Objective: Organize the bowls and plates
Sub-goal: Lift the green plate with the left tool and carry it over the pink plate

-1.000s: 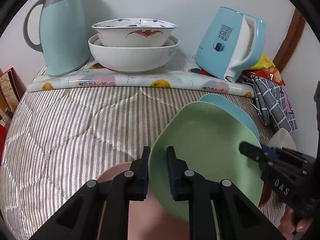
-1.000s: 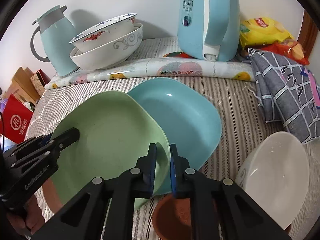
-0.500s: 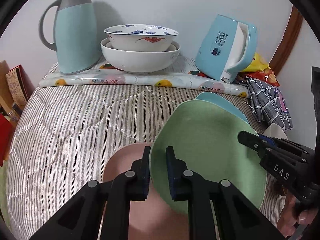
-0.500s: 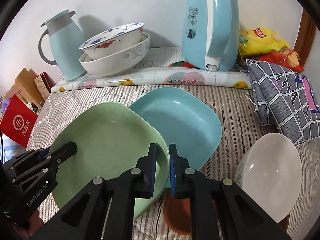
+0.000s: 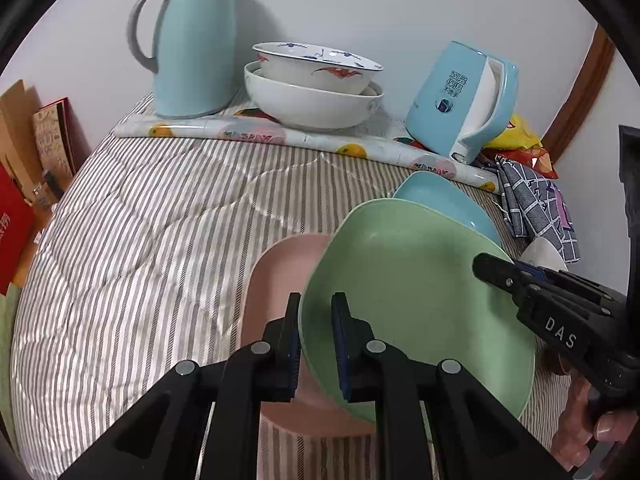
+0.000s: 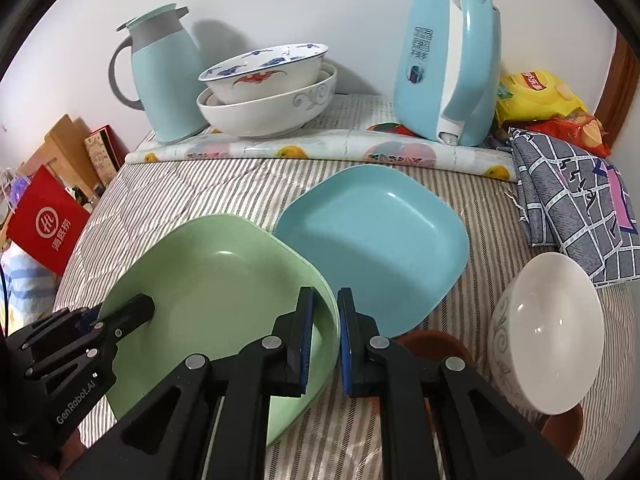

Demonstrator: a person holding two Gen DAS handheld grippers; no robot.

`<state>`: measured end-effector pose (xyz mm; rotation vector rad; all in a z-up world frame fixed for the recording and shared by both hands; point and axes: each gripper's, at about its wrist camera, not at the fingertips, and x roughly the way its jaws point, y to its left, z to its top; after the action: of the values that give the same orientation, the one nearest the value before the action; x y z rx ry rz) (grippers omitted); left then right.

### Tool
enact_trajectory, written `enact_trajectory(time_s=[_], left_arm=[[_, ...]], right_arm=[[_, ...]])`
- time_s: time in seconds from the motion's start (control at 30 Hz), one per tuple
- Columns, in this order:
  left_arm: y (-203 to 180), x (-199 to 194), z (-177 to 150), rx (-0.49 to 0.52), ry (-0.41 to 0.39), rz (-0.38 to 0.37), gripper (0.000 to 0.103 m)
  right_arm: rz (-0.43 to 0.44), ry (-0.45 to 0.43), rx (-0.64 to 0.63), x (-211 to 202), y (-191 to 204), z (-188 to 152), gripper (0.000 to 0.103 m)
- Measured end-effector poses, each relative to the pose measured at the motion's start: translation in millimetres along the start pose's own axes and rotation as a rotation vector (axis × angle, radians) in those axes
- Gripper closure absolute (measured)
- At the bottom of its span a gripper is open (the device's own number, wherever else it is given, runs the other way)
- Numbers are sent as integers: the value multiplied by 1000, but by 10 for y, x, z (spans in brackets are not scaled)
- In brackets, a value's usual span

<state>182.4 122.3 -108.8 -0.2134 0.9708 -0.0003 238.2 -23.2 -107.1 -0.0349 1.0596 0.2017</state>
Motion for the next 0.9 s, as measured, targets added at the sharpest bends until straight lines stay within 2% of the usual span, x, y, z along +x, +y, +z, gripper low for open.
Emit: enact_trajectory(time_s=[0.4,0.9], left_arm=[[224,-16,-155,-50,15,9,89],[260,125,-208,-45,40,26,88]], right_arm=[[14,19,-54,77,246,-78,91],[16,28,-115,380,346,-60,86]])
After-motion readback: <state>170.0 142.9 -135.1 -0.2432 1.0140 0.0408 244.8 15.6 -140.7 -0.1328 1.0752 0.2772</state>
